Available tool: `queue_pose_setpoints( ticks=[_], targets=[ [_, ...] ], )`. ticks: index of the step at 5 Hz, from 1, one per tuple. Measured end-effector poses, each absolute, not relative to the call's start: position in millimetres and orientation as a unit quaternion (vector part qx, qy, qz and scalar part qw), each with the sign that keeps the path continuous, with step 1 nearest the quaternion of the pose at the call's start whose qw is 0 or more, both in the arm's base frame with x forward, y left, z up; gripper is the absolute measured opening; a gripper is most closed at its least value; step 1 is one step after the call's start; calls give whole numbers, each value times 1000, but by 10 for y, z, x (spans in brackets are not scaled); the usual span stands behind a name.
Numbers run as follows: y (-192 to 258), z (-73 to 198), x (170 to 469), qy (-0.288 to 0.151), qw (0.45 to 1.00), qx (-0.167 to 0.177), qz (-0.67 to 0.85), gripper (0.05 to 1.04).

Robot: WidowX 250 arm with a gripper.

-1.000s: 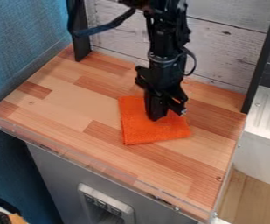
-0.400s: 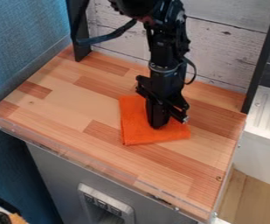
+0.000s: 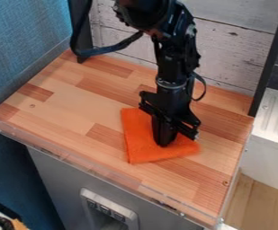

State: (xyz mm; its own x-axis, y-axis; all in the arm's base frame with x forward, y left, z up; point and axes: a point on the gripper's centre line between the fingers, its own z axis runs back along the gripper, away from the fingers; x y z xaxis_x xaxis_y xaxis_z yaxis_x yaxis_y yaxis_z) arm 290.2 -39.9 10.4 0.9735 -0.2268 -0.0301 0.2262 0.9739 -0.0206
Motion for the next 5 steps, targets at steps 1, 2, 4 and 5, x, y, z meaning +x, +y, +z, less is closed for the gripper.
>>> queue_pose_setpoints(
  ticks=[1,2,4,5],
  targets=[
    [-475,107,2856,18,996,-6,-84,88],
    [-533,218,2824,21,998,-1,-60,243],
    [-554,620,2959,7,1000,3,-23,799],
    [-527,745,3033,6,1000,5,-17,1002]
  ],
)
